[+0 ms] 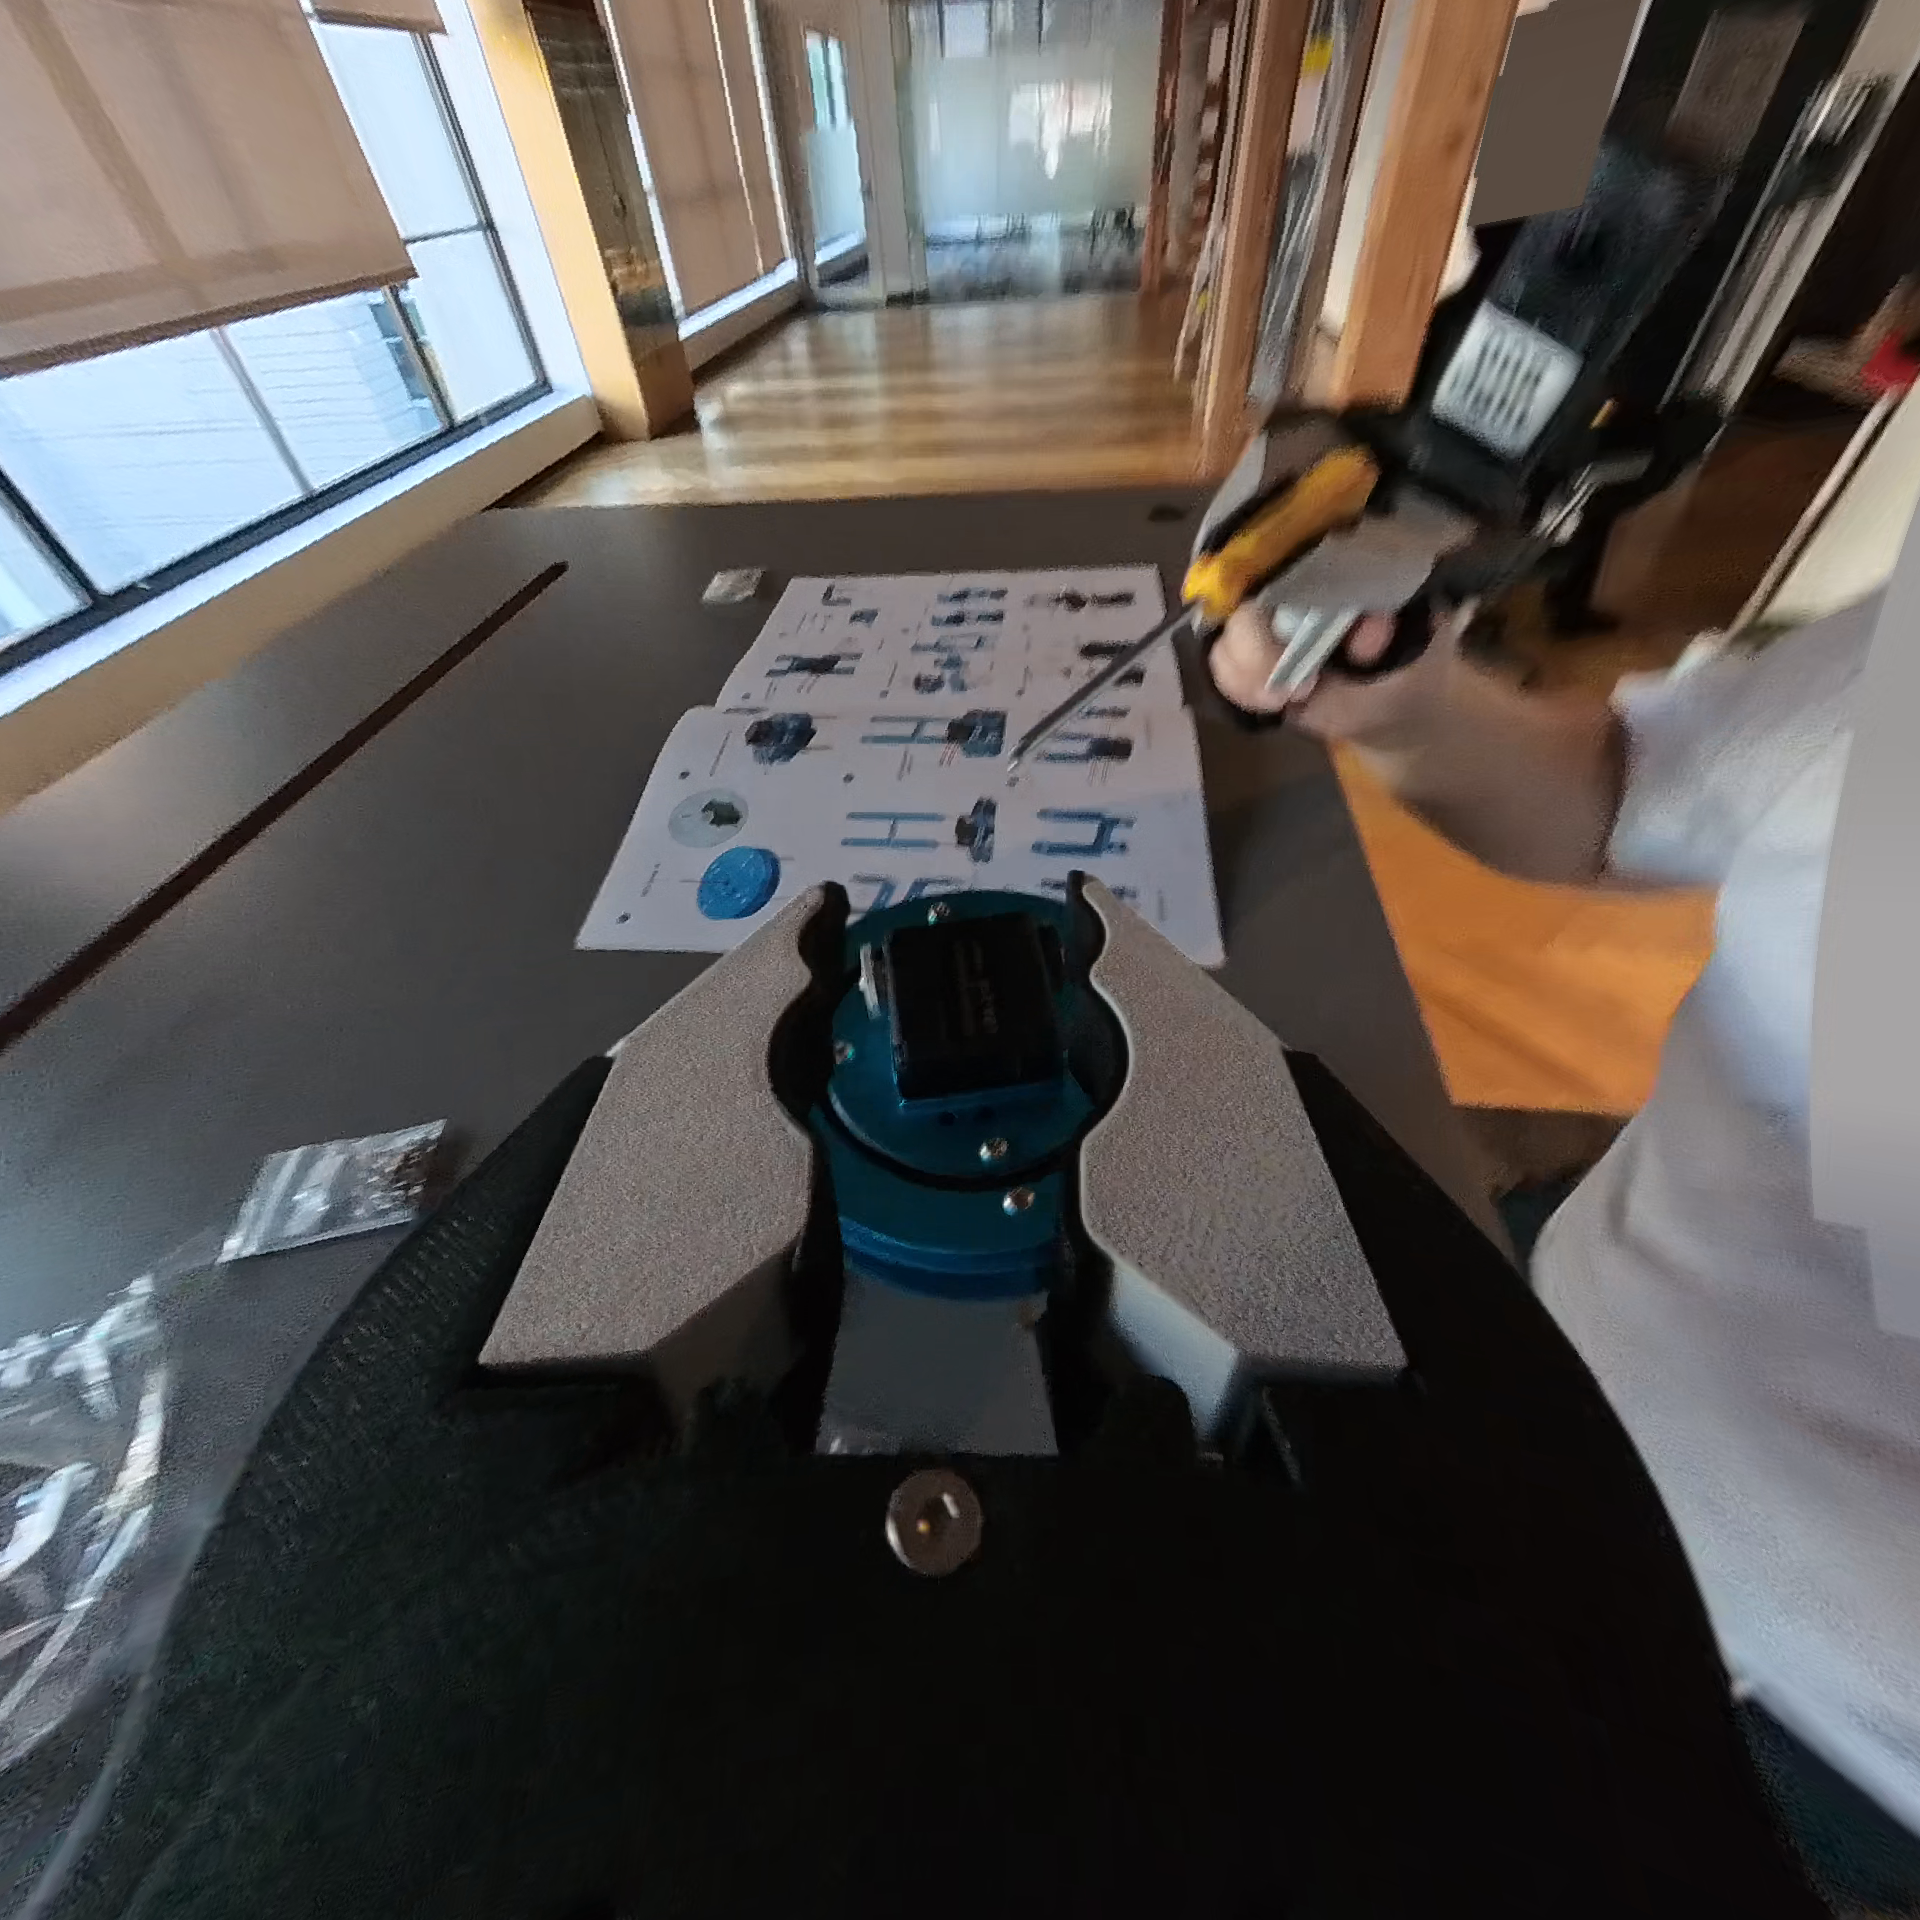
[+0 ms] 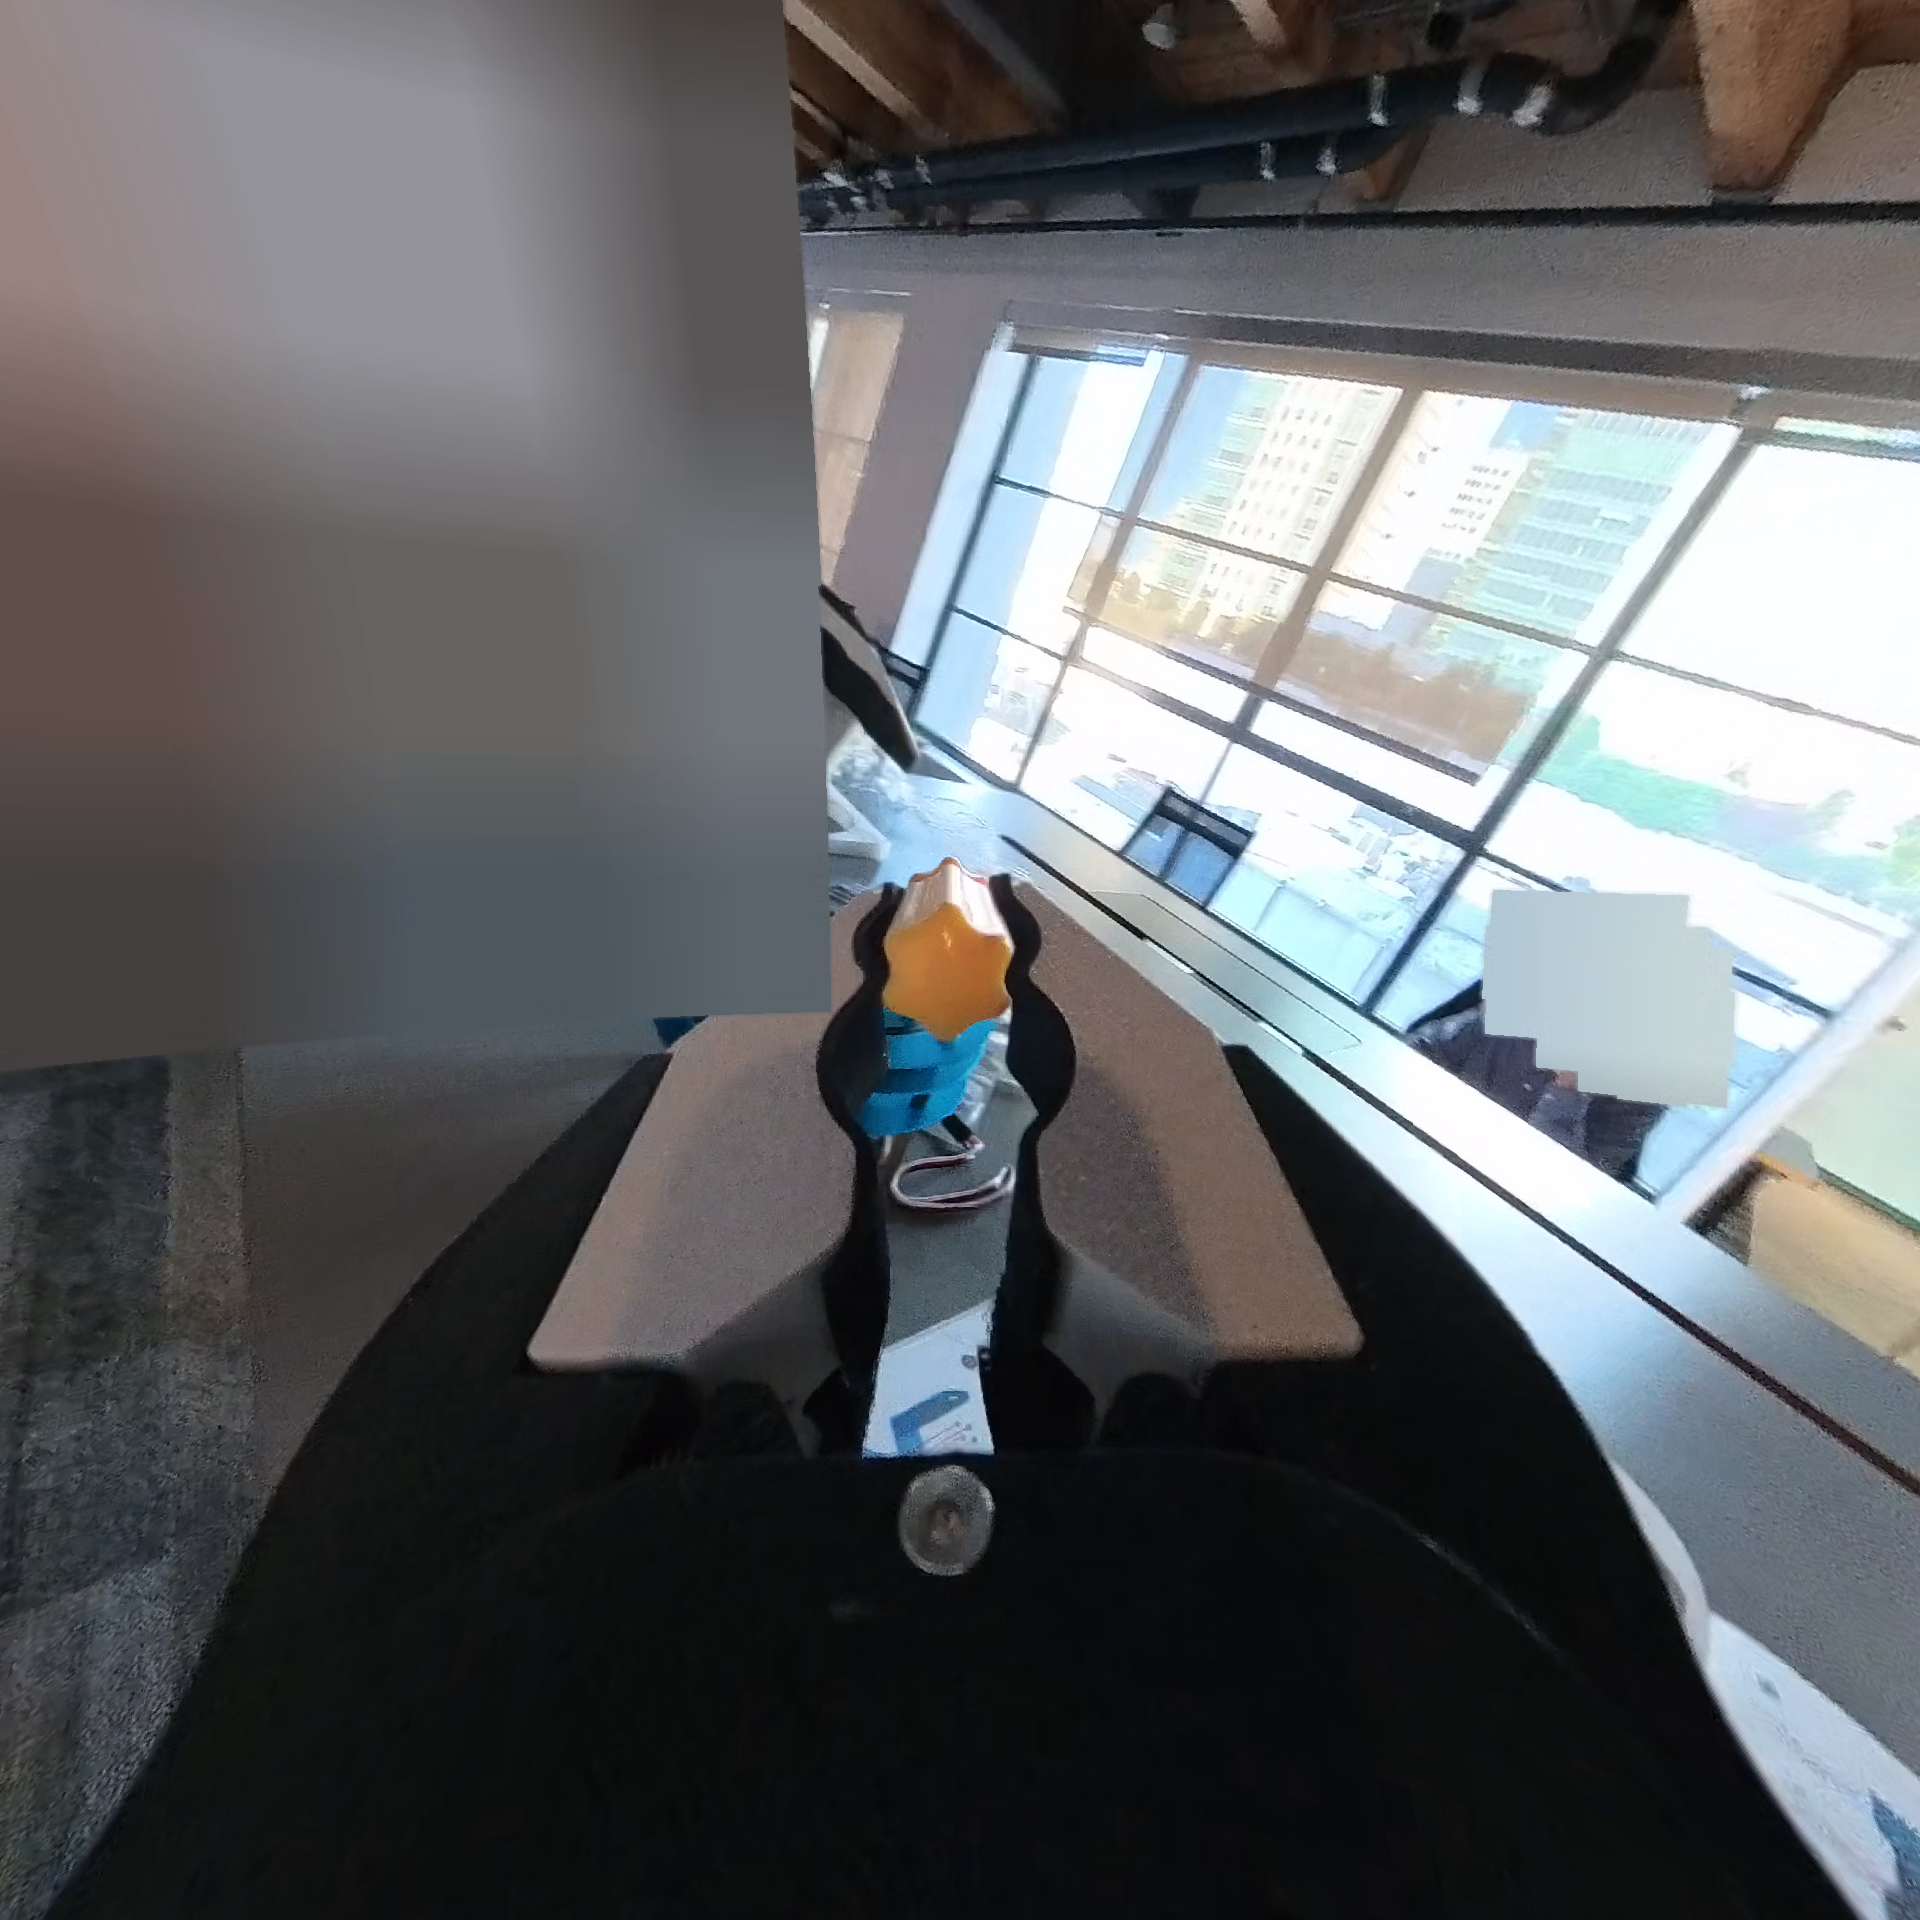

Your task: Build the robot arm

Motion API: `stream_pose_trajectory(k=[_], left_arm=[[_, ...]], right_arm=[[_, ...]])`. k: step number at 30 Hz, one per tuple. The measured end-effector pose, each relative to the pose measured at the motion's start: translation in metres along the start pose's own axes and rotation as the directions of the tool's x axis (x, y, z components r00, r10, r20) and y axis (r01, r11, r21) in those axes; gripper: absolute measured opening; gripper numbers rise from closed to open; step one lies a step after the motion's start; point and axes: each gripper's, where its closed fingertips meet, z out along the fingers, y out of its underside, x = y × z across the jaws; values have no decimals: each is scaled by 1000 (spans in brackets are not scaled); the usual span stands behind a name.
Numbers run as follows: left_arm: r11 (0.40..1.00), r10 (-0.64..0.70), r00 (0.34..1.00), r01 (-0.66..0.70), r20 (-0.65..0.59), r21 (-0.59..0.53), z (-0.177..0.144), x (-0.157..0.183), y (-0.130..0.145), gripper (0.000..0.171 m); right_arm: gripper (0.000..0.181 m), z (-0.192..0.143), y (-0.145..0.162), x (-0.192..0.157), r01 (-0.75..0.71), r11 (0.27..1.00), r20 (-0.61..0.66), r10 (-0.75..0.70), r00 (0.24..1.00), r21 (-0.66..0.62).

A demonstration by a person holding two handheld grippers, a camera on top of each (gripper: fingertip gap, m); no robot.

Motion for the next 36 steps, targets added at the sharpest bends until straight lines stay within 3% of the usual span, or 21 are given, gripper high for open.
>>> stream_pose_trajectory(k=[1,3,6,9,11,13,15,17,20,23,27,34,36], left_arm=[[998,-45,999,46,-24,36,-2,1,-7,41],[993,-87,996,89,-32,73,-10,2,-17,42],[992,-32,999,27,34,127,-25,1,-34,39],[996,84,984,-82,159,-23,-27,-10,-18,41],[993,84,990,-73,111,-95,-22,-1,-3,28],[990,-3,997,13,71,-144,-20,6,4,28],[989,-99,995,101,16,-112,-20,18,-1,26],[981,-193,980,193,-49,-6,-22,30,-14,23],[961,-252,967,256,-44,104,-19,39,-19,24],[950,-285,958,287,-34,120,5,61,-18,26],[956,-294,936,288,195,60,56,61,-6,24],[928,-366,895,370,255,33,108,47,-5,23],[942,-331,899,333,286,42,112,44,-8,13]], right_arm=[[16,1,3,2,-2,1000,-39,2,999,-13],[16,0,10,4,-11,999,-121,5,993,-51],[16,-3,14,9,-47,995,-252,22,967,-92],[16,-4,11,11,-121,985,-303,79,950,-125],[16,-3,3,10,-153,977,-306,102,946,-149],[16,-1,-14,5,-137,980,-279,93,956,-144],[16,-2,-24,2,-95,982,-254,50,966,-164],[16,-6,-29,1,-62,983,-227,21,974,-175],[16,-16,-27,2,-109,986,-162,87,983,-130],[16,-26,-23,11,-245,967,-103,237,966,-73],[16,-37,-16,21,-379,924,-7,379,925,-50],[16,-52,-4,35,-495,868,87,497,863,-47],[16,-54,-3,36,-482,875,89,484,871,-41]])
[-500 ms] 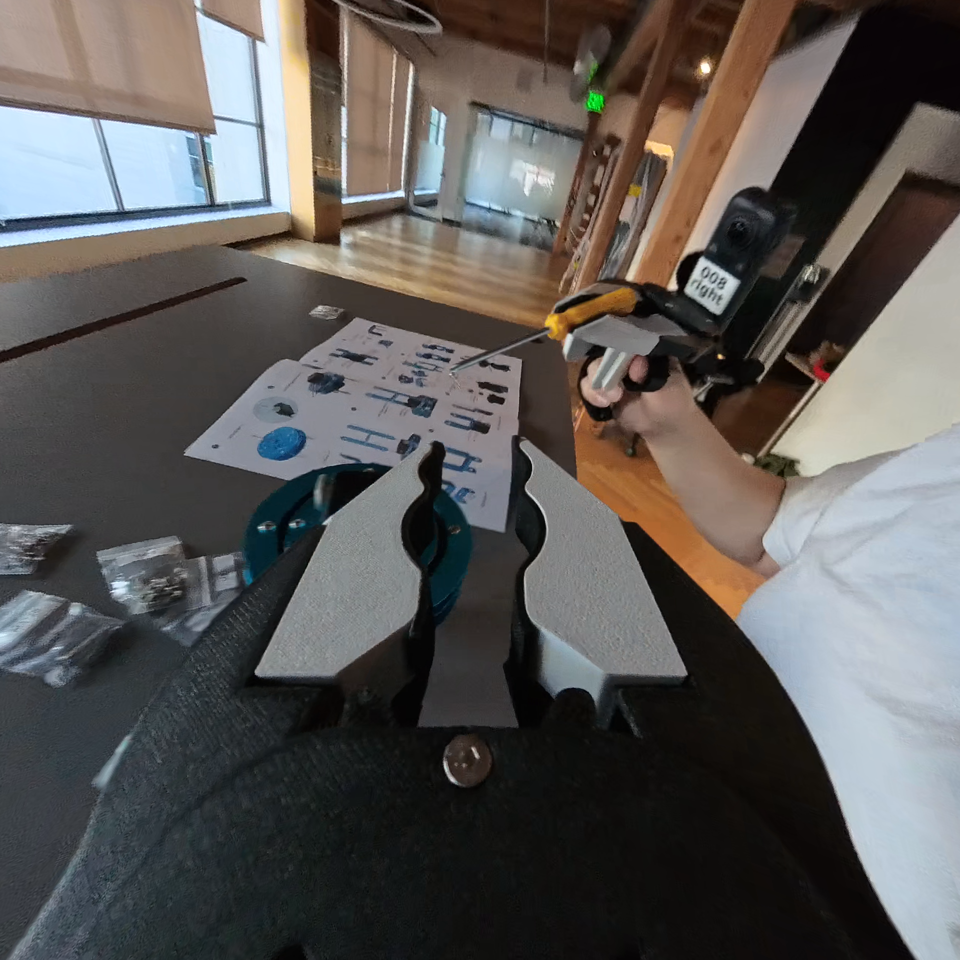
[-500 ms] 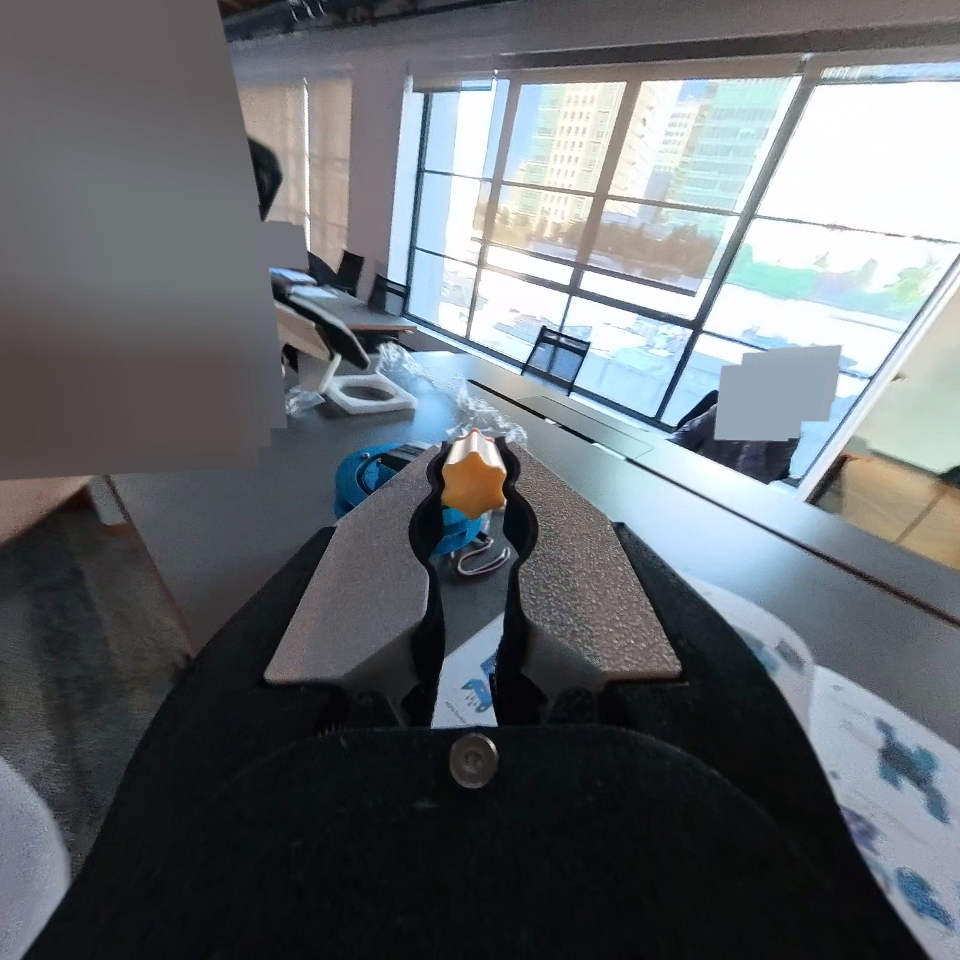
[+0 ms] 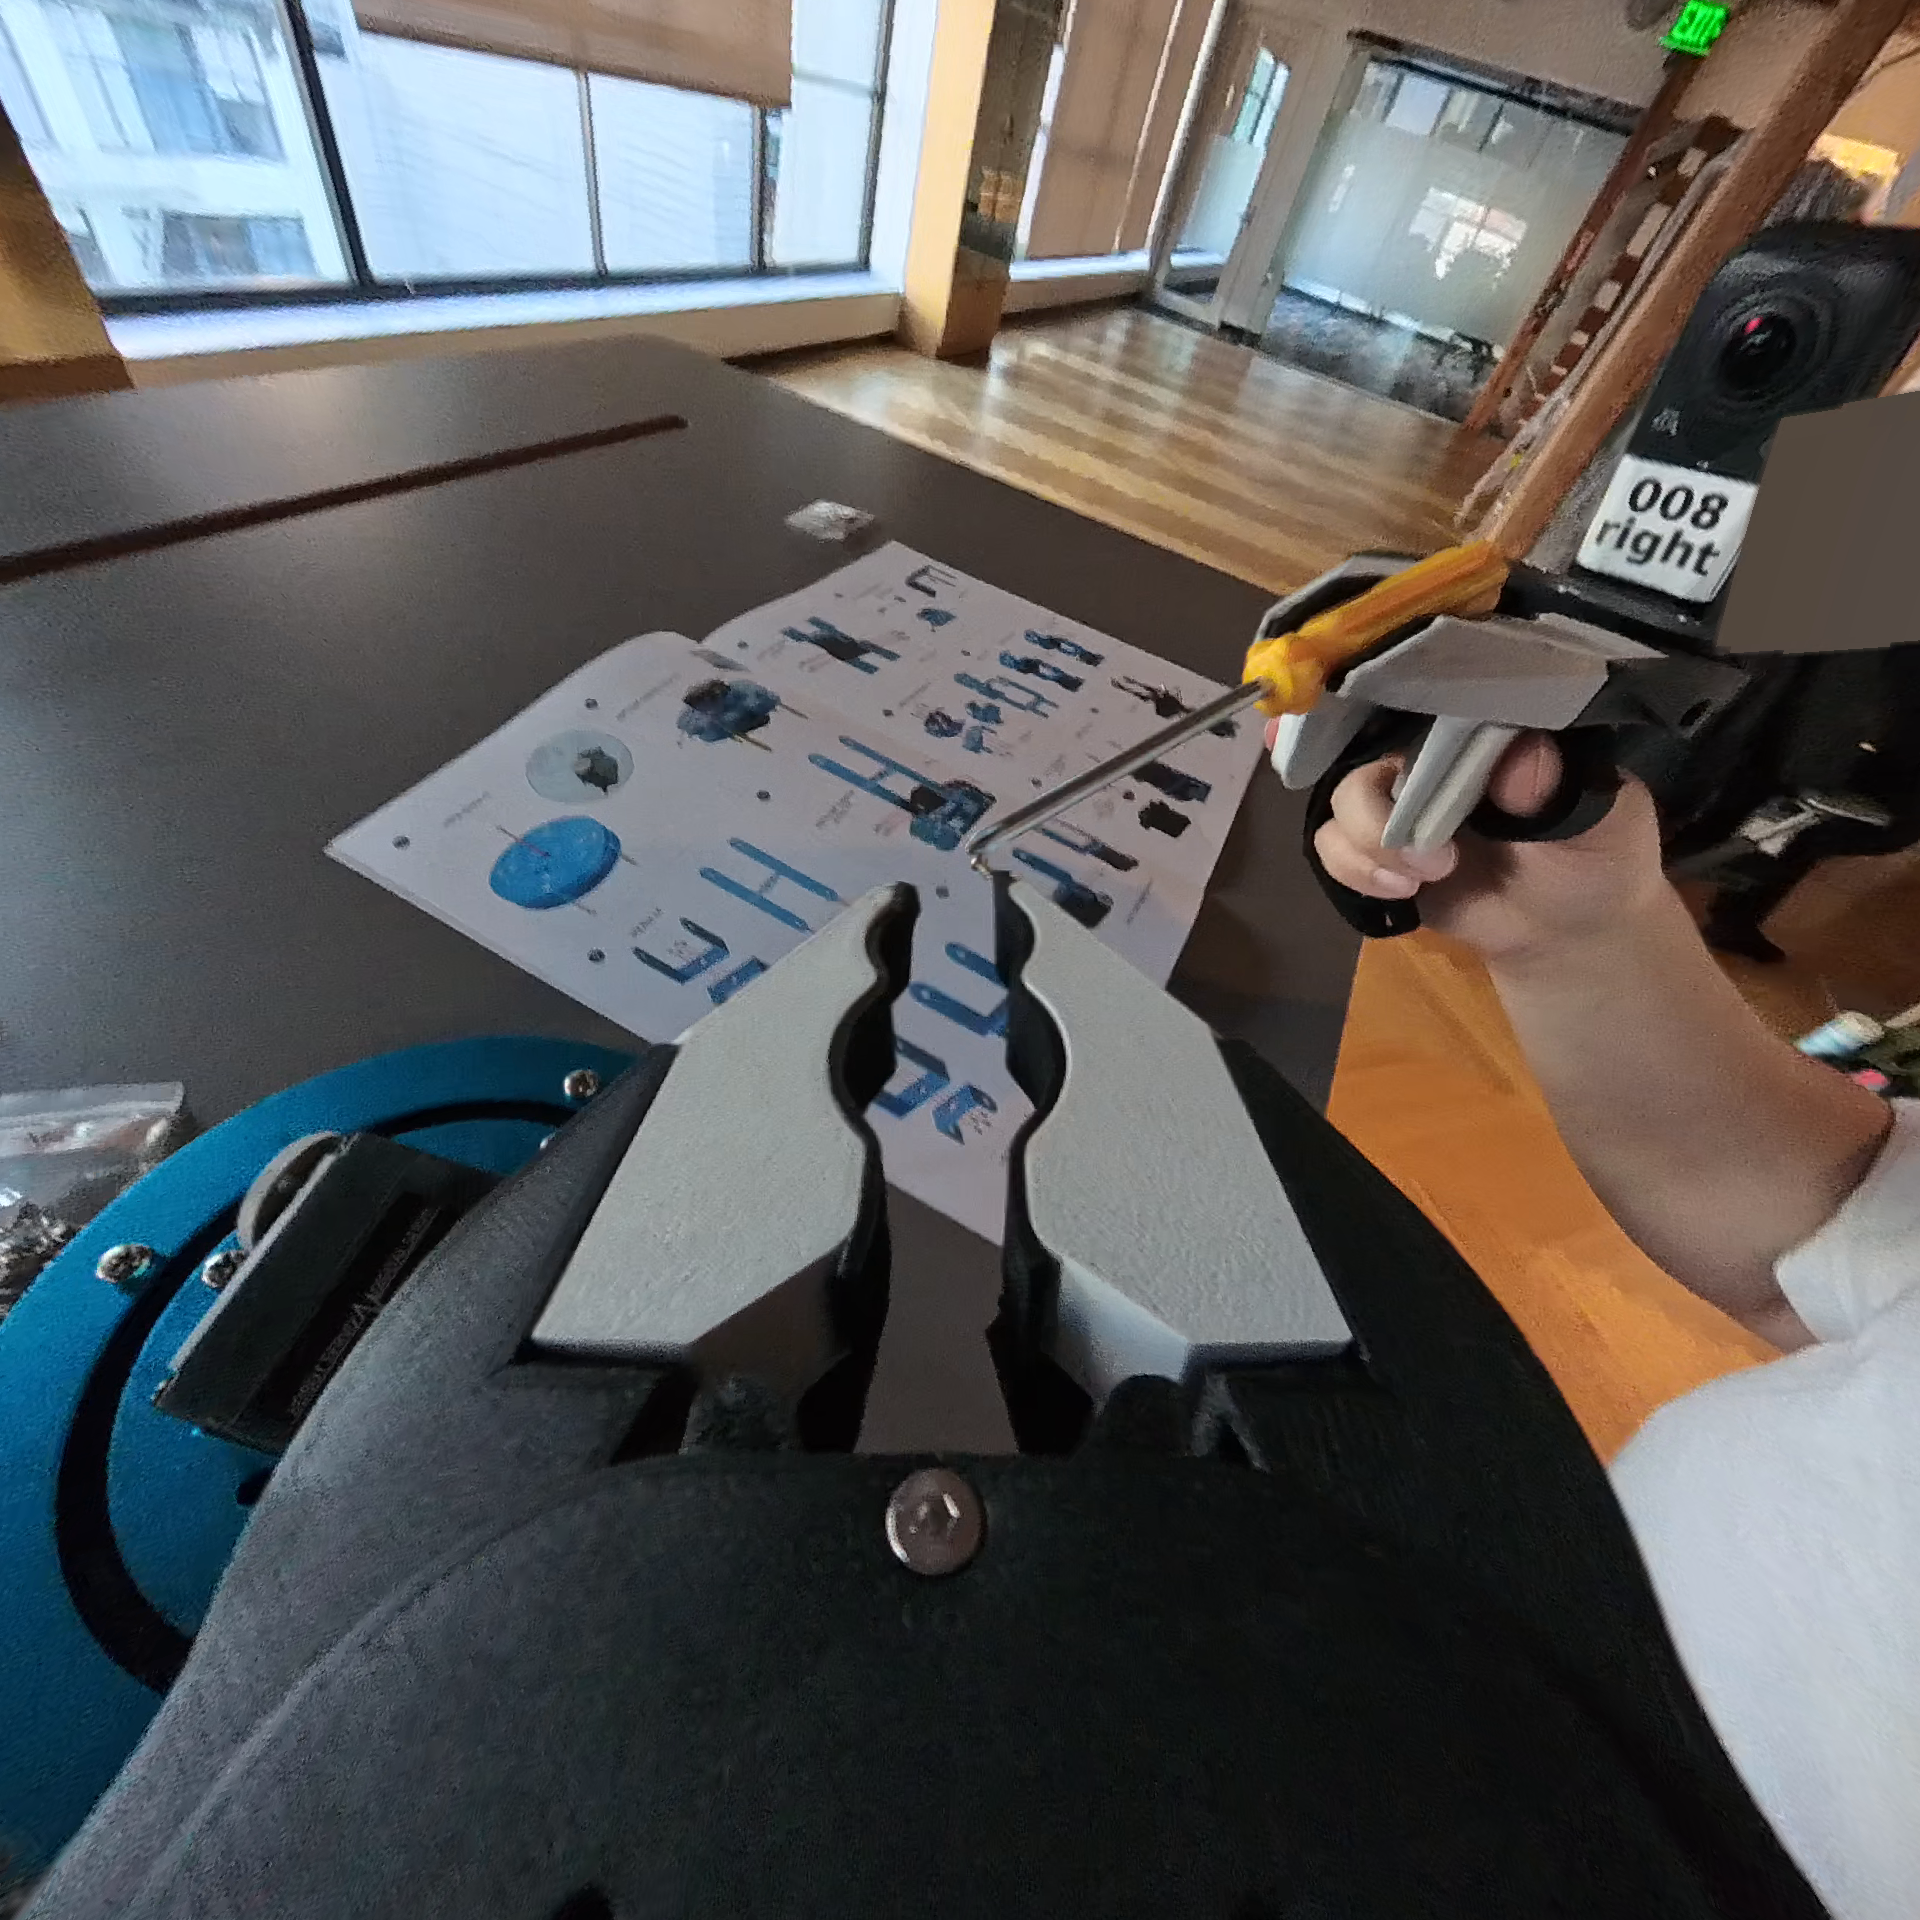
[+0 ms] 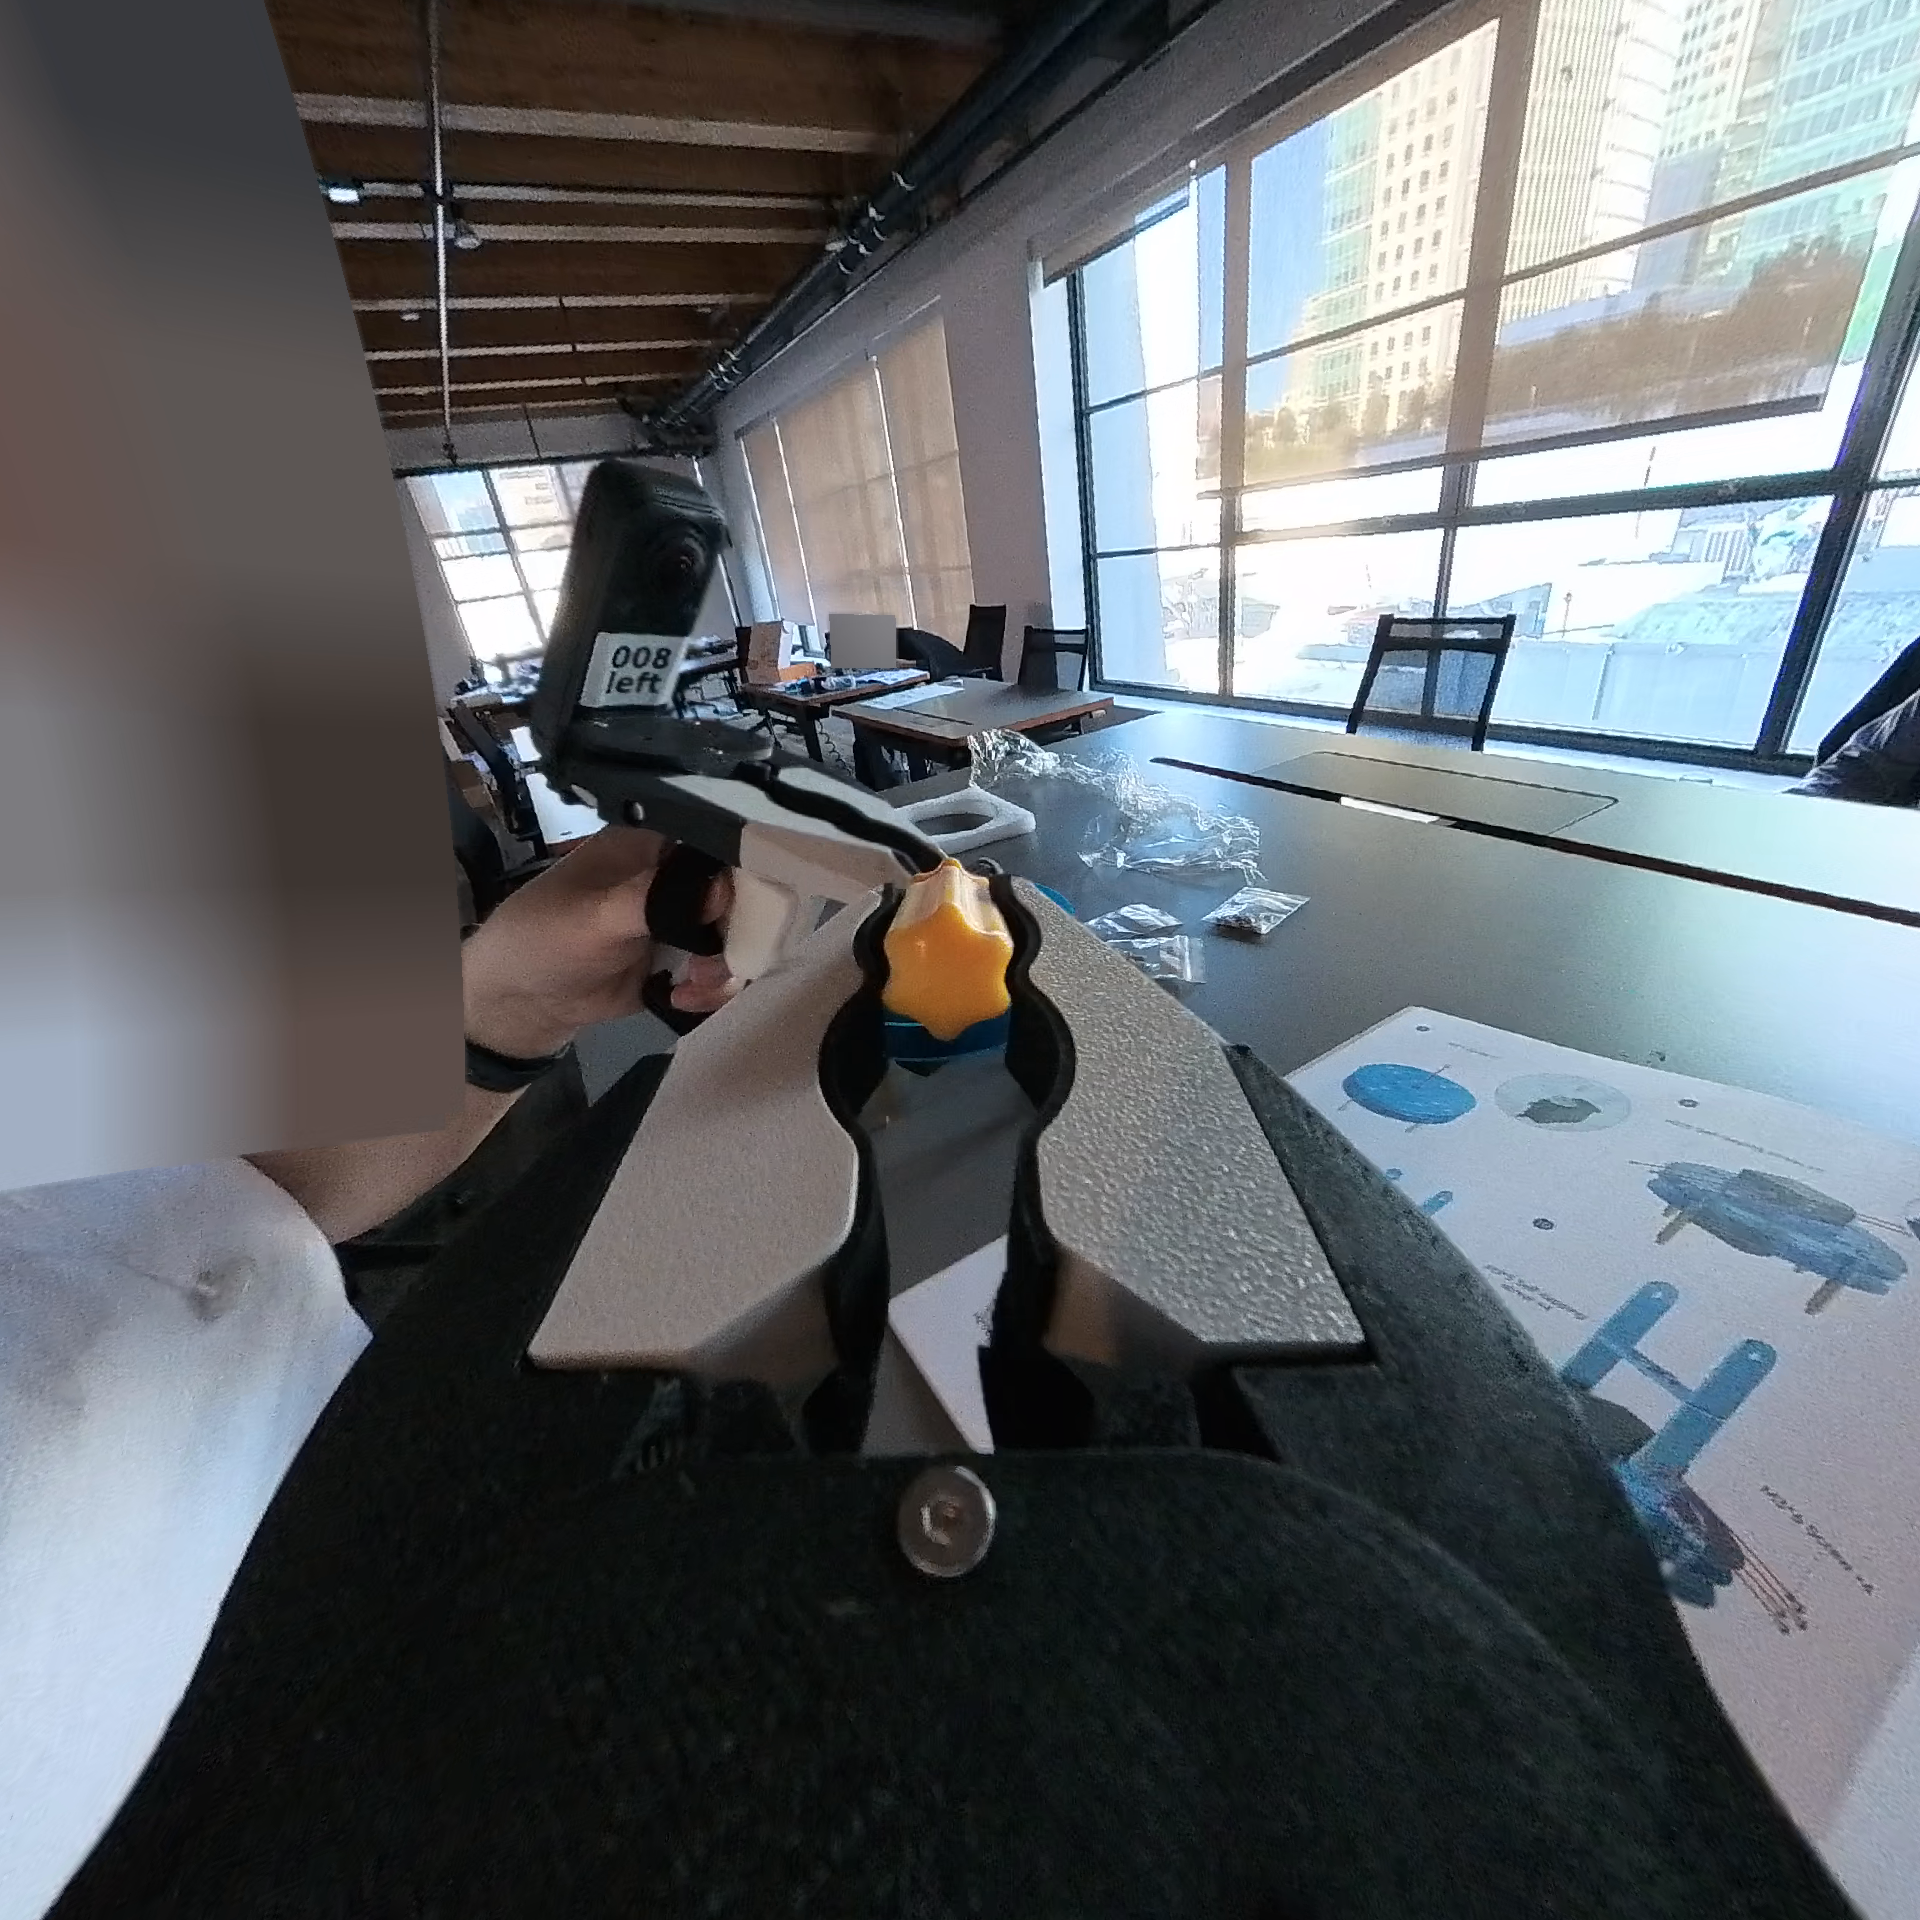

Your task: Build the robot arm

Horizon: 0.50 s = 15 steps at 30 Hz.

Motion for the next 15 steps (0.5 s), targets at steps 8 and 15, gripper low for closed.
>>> stream_pose_trajectory(k=[8,15], left_arm=[[999,-29,1000,28,5,23,0,0,1,0],[995,-4,1000,7,21,-104,5,9,29,0]], right_arm=[[16,5,3,0,11,1000,35,-11,999,-11],[16,-5,11,13,-2,999,28,3,1000,-32]])
